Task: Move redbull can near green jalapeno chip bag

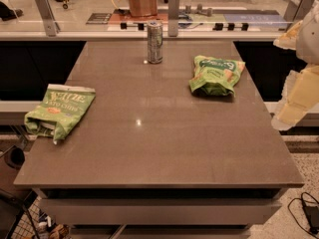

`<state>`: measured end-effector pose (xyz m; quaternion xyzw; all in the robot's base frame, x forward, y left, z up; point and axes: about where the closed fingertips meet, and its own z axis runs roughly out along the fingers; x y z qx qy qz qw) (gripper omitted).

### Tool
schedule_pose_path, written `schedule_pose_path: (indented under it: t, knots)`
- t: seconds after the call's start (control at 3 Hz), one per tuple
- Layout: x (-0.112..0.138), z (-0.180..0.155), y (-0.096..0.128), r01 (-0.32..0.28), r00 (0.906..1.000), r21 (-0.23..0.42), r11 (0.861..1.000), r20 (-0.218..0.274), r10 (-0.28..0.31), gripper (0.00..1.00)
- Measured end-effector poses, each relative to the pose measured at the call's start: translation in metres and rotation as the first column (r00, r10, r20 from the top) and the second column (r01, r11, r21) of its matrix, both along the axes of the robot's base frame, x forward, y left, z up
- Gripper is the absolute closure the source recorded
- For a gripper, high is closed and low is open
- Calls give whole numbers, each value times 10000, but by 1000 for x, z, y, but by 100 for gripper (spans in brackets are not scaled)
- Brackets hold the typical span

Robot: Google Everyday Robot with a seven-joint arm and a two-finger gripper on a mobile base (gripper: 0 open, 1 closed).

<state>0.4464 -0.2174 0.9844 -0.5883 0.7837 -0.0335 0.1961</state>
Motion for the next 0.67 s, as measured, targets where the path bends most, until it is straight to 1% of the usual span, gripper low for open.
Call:
schedule_pose_path:
  t: [0.33,0.67]
  knots:
    - [12,-9,-9,718,9965,1098,9914,340,-759,0]
    - [29,-11,-13,1578,9780,2157,9636,1009,-1828,0]
